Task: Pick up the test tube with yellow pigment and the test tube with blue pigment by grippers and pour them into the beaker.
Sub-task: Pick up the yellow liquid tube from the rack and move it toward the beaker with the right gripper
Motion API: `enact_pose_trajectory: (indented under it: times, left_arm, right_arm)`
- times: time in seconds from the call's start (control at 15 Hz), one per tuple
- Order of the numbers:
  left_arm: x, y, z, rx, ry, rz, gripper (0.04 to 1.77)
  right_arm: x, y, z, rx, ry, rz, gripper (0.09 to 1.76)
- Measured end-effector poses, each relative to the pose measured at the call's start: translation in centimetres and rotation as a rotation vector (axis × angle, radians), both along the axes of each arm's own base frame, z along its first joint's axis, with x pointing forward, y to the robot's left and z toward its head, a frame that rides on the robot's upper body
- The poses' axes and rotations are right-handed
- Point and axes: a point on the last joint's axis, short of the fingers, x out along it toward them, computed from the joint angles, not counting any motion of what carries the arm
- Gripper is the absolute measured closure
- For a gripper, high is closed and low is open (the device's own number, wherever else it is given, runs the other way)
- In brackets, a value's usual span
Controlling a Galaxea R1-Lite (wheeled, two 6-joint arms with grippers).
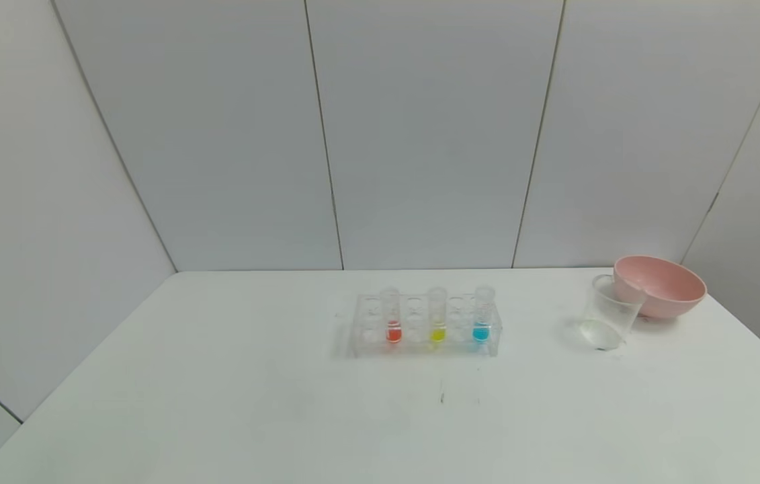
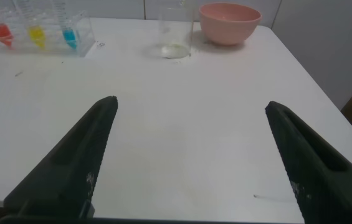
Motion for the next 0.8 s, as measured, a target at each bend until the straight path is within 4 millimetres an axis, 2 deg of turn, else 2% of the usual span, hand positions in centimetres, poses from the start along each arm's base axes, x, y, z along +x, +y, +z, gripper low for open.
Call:
enact_pose_trajectory:
  times: [0.8]
  left_arm:
    - [0.0, 0.0, 0.0, 0.001, 0.0, 0.0, 0.05]
  right_arm:
    - [0.0, 0.0, 0.0, 0.0, 0.0, -0.002, 0.14]
